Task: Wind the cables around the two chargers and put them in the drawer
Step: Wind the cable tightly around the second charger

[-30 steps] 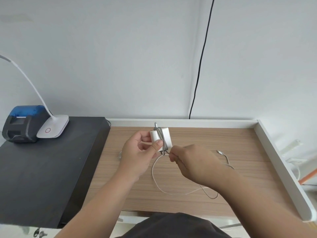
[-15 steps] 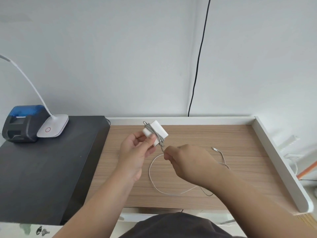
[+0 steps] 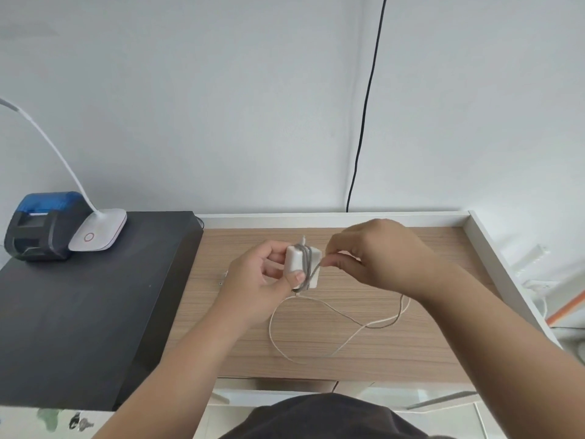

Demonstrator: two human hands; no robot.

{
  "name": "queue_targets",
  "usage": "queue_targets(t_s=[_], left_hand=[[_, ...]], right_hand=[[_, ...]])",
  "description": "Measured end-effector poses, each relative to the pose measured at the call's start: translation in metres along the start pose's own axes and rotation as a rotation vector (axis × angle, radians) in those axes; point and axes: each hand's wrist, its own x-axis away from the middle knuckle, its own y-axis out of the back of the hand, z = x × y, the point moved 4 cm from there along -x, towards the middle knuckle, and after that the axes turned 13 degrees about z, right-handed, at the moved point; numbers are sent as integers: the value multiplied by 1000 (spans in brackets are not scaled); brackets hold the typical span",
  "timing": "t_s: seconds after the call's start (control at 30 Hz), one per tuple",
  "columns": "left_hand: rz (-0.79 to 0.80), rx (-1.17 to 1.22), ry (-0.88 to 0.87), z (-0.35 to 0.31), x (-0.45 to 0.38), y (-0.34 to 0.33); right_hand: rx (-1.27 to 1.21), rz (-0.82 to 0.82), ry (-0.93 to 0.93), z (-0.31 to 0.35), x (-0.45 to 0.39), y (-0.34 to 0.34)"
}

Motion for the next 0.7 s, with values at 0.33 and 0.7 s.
queue_targets(t_s=[0.33, 0.7], left_hand=[[167, -246, -152, -7, 7, 9], [337, 820, -105, -13, 10, -5]], right_hand=[[-286, -256, 32, -8, 0, -3], [-819, -359, -4, -3, -7, -9]])
